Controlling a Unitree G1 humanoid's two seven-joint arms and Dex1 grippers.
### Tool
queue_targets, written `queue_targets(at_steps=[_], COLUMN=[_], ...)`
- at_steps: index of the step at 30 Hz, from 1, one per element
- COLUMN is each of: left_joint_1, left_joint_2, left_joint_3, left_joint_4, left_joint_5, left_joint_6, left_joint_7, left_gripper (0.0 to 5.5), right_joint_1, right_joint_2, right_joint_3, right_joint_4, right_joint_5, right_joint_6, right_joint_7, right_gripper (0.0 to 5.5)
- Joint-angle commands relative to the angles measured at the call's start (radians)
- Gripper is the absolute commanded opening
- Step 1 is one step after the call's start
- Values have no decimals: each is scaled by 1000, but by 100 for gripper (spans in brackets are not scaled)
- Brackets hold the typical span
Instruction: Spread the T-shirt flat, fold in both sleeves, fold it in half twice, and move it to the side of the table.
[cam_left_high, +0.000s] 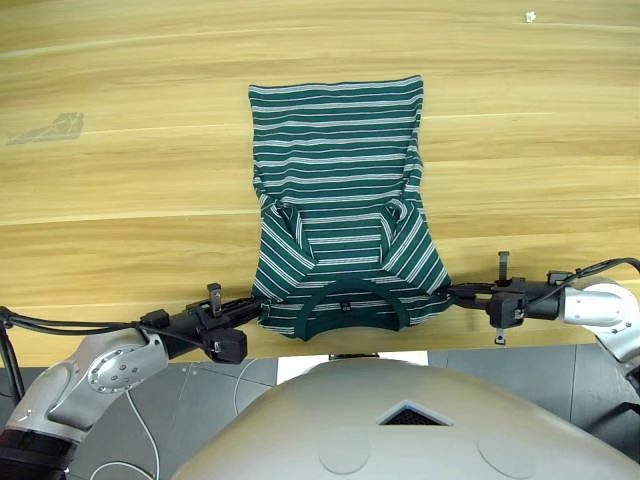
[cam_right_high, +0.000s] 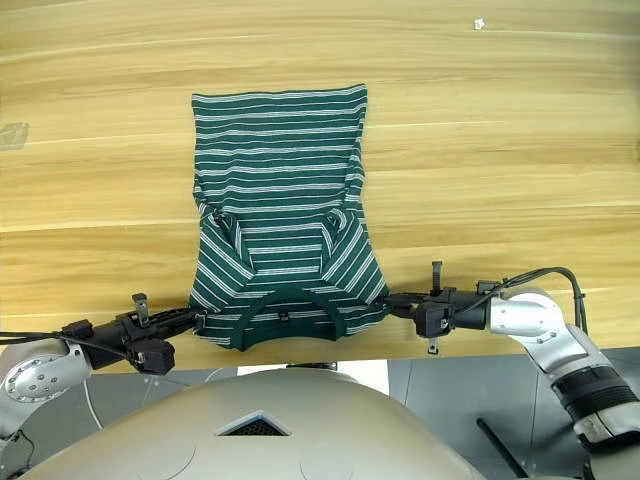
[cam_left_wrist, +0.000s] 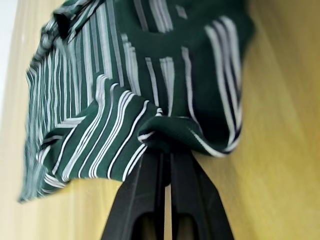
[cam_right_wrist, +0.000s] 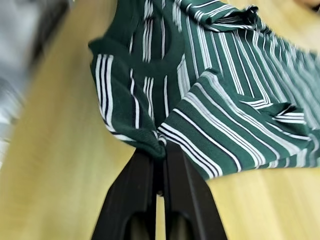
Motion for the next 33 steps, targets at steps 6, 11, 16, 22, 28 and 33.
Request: queue_targets(at_steps=[6,11,16,22,28,33], left_joint_1=[269,389,392,379,166,-213], left_joint_2=[124,12,-48,-91,-51,-121], left_joint_3=[344,538,610,670,598,350], left_joint_4=[-254,-353,-433,-486,-419,-280], left_joint_5=[-623,-742,-831,-886,-819,-629], left_joint_6=[337,408,479,566,674,777], left_joint_7=[-435,-572,-654,-722,-640,-366], left_gripper=[0,0,0,0,0,0], right_joint_1=[81,194,309,380,116,-229], right_joint_2=[-195,-175,-134,-81,-5,165], right_joint_3=[-247,-435,-598,-753,-624,-428], right_joint_4=[-282,-363,-483,-568,-416,-155], right_joint_5=[659,699,723,729,501,195], right_joint_6=[619,712,777,868,855,758], right_joint_7=[347,413,458,498,406,288], right_gripper=[0,0,0,0,0,0])
